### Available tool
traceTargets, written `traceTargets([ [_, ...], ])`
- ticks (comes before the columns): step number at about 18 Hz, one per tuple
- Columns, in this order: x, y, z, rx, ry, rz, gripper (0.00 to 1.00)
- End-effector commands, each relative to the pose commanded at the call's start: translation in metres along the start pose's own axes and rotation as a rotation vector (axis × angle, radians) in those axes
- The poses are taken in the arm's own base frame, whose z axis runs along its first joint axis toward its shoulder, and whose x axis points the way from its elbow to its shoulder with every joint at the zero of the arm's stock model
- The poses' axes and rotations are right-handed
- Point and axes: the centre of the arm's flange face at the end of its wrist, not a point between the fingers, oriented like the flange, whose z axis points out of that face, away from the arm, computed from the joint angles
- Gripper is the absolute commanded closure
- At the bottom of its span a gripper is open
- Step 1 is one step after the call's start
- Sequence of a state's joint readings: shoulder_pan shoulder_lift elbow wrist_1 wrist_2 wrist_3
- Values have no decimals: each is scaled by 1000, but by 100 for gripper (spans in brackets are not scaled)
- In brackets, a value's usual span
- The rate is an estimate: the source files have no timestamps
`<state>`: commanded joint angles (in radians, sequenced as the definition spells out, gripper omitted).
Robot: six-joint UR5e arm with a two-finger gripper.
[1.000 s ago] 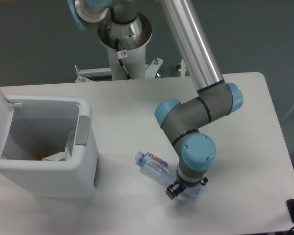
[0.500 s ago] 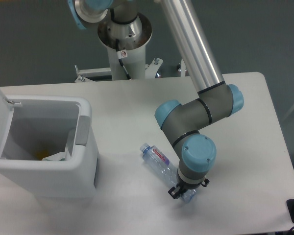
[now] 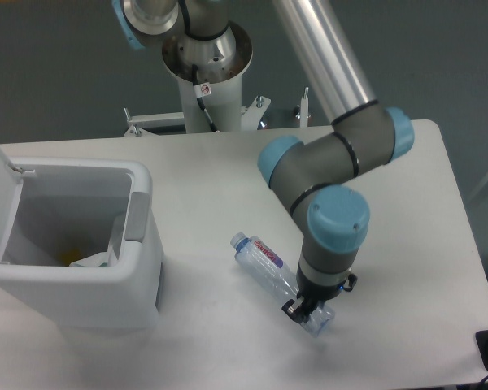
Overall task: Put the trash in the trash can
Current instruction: 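Lower the gripper onto the bottle's body and close on it, then lift the bottle and carry it over the white bin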
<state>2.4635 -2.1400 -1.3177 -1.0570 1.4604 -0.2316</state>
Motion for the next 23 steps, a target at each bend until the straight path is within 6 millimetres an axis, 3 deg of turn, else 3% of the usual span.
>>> traceTargets([
  [1, -1, -3, -9, 15, 6, -3, 60],
  [5, -3, -18, -93, 136, 96, -10, 60],
  [6, -1, -20, -125, 181, 170, -13, 60],
  [11, 17, -6, -211, 341, 329, 56, 59],
  [15, 45, 1, -254, 427, 410, 128, 60],
  [22, 98, 48, -289, 415, 601, 342, 60],
  [23, 114, 60, -289, 405, 612, 373, 60],
])
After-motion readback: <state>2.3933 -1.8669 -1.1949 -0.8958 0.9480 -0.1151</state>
